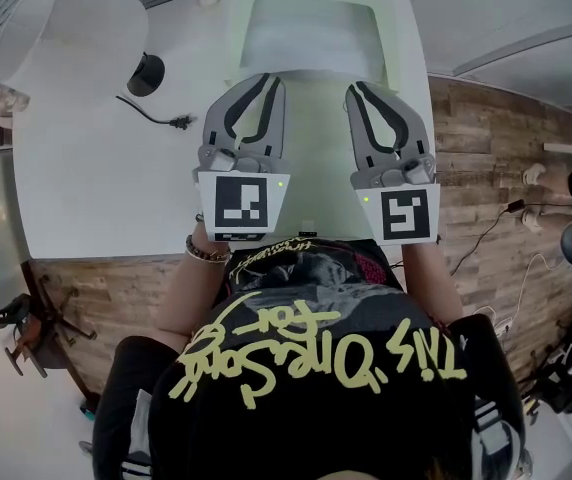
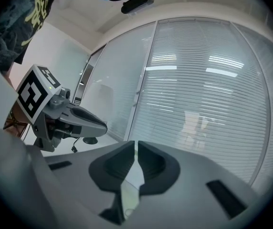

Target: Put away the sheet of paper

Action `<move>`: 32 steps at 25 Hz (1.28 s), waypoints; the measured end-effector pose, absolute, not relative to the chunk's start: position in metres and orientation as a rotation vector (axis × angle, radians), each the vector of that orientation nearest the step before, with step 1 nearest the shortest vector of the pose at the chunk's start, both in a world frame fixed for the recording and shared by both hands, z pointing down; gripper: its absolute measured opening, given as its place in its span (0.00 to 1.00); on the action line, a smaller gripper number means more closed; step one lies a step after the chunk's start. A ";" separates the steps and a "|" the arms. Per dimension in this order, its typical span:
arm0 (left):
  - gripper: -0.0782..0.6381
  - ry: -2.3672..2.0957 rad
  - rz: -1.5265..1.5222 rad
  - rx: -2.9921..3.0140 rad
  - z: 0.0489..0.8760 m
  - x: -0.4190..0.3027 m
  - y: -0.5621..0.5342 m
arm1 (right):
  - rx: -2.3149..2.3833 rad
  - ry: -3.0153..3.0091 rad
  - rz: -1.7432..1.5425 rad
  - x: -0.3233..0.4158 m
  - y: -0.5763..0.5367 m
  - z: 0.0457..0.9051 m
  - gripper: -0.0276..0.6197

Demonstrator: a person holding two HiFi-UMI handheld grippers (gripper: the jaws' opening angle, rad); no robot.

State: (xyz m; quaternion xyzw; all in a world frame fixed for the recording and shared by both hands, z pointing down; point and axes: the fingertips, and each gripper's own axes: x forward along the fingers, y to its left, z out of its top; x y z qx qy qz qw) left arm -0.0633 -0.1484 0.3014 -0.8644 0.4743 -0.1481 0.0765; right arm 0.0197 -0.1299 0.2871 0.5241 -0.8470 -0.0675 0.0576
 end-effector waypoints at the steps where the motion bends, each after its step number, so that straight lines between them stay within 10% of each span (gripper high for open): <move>1: 0.16 1.424 -0.435 -2.594 0.300 -0.064 -0.147 | 1.589 -2.574 -0.196 0.019 -0.130 0.286 0.08; 32: 0.12 1.268 -0.356 -2.590 0.287 -0.069 -0.132 | 1.712 -2.564 -0.108 0.010 -0.113 0.273 0.06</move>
